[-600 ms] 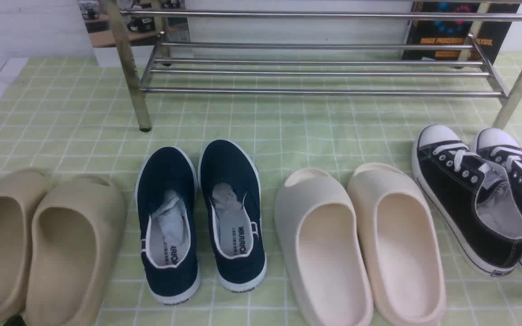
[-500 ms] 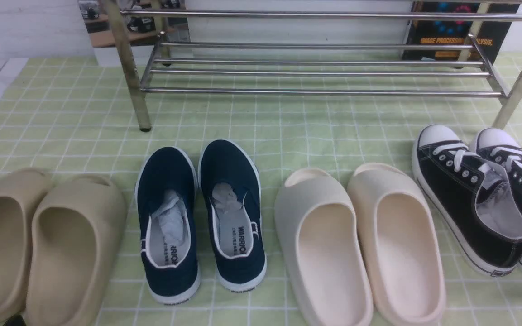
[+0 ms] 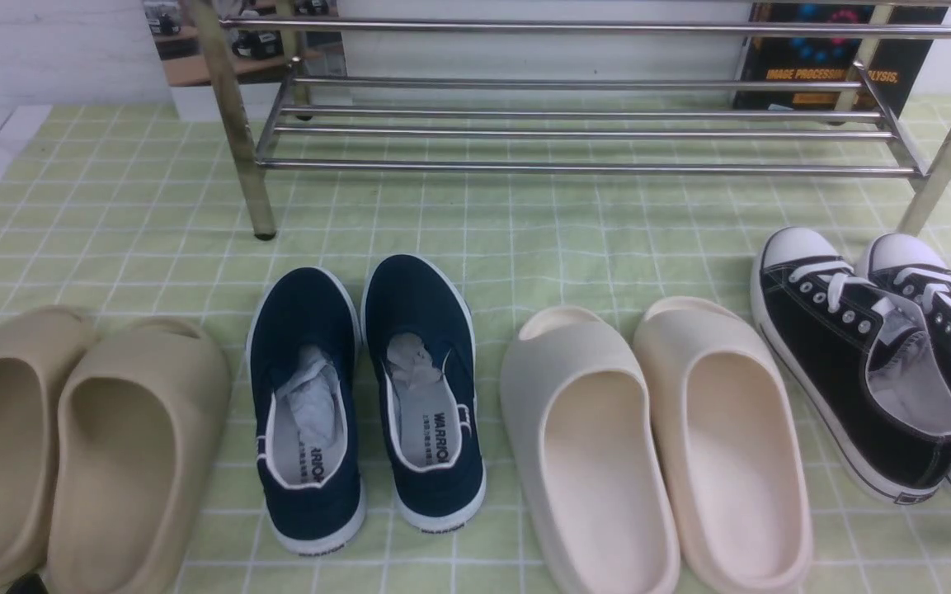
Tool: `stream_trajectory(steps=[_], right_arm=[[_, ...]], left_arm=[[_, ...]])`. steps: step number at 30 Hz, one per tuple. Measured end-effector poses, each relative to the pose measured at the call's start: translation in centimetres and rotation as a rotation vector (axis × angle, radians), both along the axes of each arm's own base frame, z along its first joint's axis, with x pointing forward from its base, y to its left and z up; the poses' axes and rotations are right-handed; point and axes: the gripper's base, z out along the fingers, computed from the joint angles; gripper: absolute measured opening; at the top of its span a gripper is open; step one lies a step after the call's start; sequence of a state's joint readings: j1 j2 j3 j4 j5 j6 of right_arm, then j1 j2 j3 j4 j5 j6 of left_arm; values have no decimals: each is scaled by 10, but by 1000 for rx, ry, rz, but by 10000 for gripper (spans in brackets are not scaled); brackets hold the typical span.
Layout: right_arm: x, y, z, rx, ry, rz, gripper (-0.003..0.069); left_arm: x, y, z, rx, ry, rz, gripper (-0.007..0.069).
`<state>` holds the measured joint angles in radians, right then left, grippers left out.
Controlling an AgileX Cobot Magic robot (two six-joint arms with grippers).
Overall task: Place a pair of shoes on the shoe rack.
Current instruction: Use the left arm to grab the shoe closest to it
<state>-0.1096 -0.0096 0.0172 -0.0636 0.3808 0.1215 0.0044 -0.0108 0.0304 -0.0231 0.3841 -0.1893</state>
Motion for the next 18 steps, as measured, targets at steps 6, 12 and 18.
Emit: stream_trajectory(steps=[6,12,18], right_arm=[[0,0,0,0,0,0,239],[0,0,0,0,0,0,239],[0,0,0,0,0,0,239]], left_arm=[[0,0,0,0,-1,0,239],[1,-4,5,-152,-54,3,239],[3,-10,17,-763,-137,60,239]])
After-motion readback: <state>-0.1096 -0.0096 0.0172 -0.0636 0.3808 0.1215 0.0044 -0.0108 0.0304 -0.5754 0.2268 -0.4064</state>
